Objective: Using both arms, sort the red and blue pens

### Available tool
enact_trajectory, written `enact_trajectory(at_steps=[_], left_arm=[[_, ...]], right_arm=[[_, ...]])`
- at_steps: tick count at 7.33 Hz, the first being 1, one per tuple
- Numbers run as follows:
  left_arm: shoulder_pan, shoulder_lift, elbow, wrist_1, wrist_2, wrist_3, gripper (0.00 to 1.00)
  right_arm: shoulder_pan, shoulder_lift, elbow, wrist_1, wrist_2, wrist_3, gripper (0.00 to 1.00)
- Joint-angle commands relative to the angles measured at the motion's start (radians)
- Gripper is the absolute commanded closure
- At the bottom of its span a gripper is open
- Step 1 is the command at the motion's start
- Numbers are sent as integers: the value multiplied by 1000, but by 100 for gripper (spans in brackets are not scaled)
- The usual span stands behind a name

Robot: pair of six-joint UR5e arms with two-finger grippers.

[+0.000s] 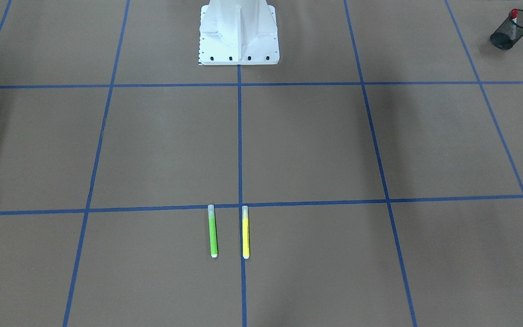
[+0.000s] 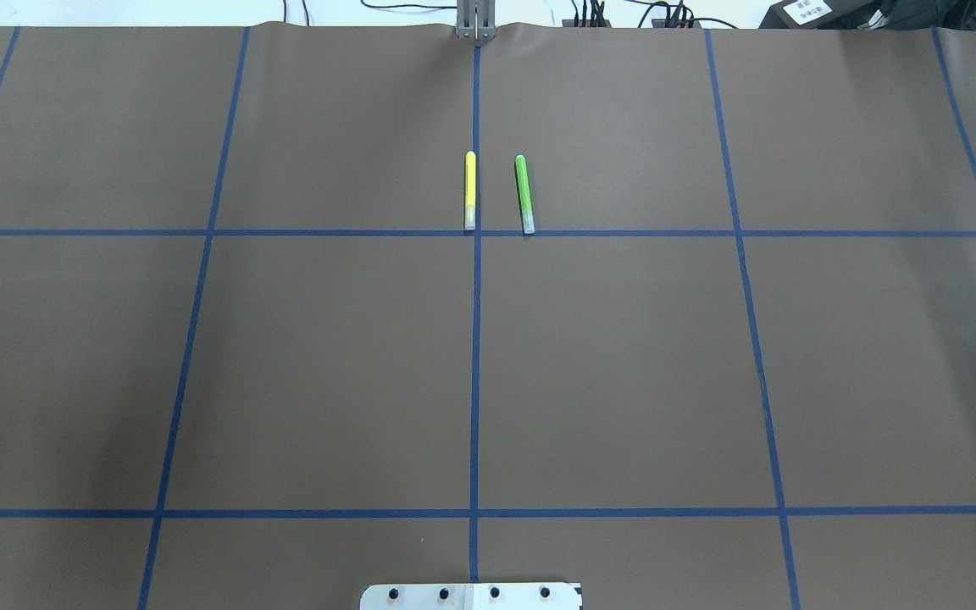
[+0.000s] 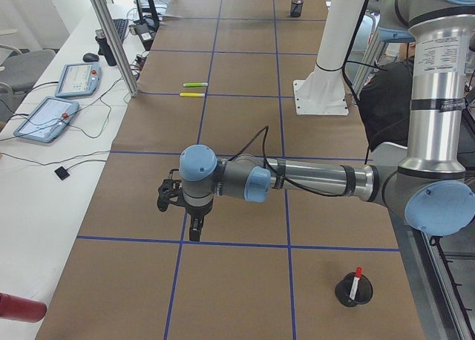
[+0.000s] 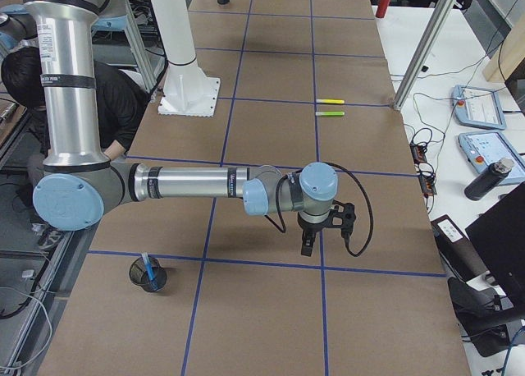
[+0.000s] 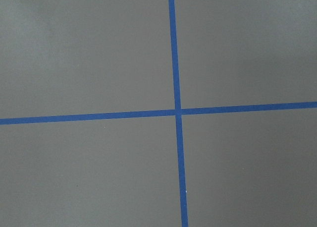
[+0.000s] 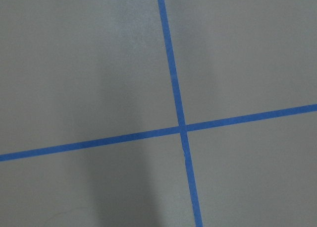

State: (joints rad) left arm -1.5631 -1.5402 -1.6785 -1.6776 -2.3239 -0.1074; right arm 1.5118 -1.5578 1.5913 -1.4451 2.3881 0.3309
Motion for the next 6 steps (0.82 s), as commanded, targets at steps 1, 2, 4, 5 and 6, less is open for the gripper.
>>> enact_trajectory(at_steps=[1,2,4,5,6], left_arm=[[0,2,-4,-1,0,-21,0],[0,3,-4,-1,-2,-21,0],[0,5,-6,-1,-2,-21,0],[0,5,-6,-1,-2,-21,0],[0,6,-6,-2,0,-21,0]], right_arm=[[7,-40,35,-3,17,-1,1],[11,-57,36,0,17,-1,1],[13,-71,36,2,17,-1,1],[13,-71,36,2,17,-1,1],[13,-71,36,2,17,-1,1]])
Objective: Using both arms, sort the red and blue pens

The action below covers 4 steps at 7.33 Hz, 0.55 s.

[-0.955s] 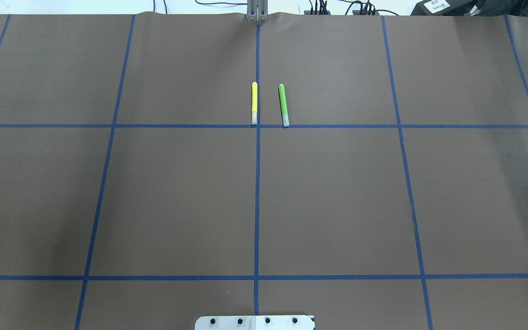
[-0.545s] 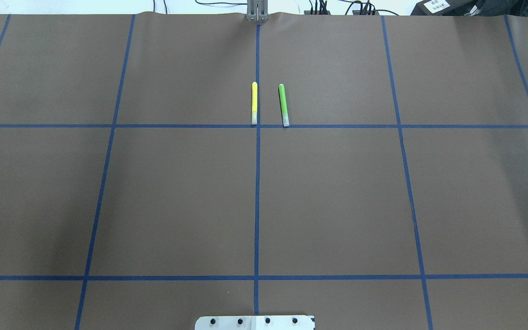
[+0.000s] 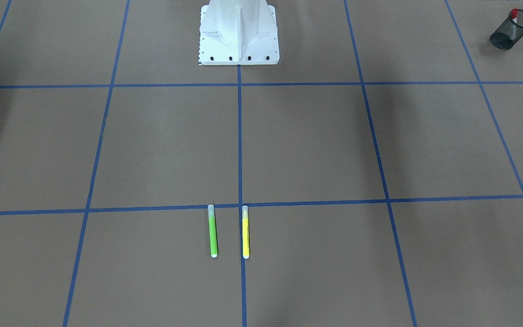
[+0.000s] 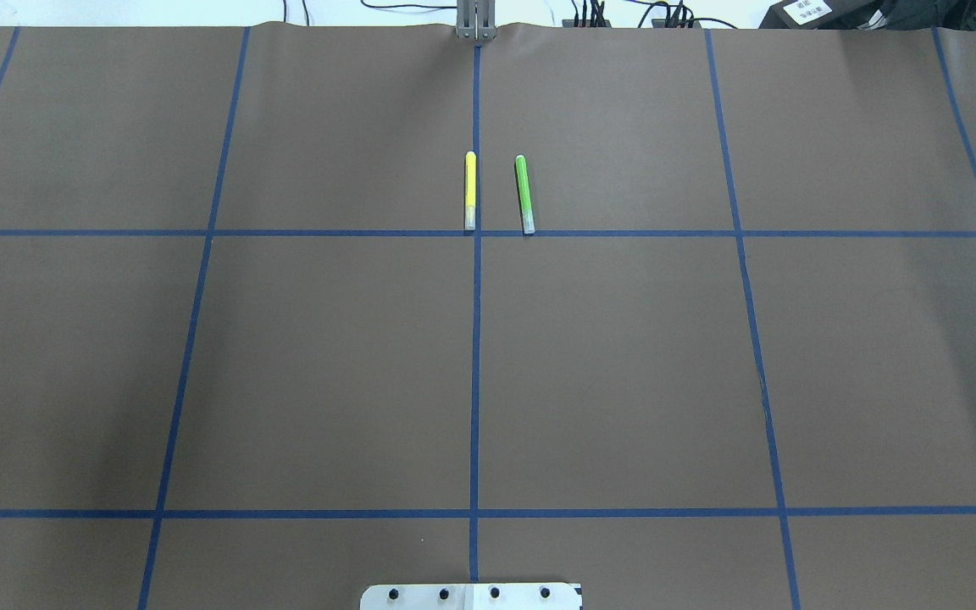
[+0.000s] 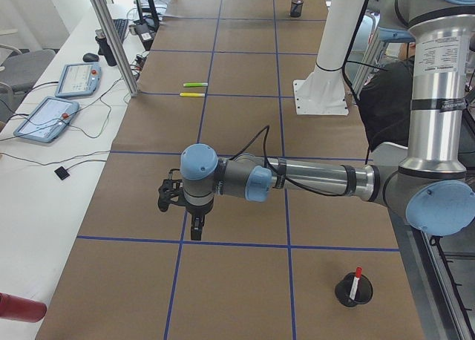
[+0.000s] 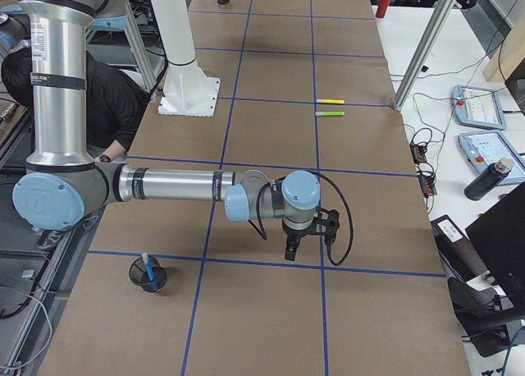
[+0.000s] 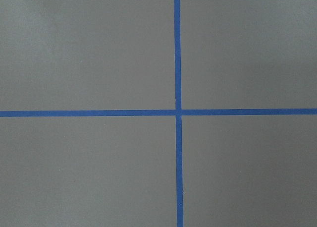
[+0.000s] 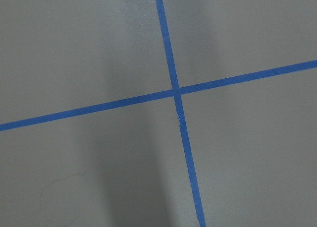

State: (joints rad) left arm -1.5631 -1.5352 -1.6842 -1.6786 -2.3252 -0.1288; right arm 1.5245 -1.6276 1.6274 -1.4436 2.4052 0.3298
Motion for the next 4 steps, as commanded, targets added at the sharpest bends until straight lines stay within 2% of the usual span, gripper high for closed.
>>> enact_trajectory(at_steps=[1,4], left_arm=[[0,0,0,-1,1,0,0],[0,1,1,0,0,0,0]], right_arm=[[3,-1,2,0,0,0,1],[10,-3,0,0,0,0,1]])
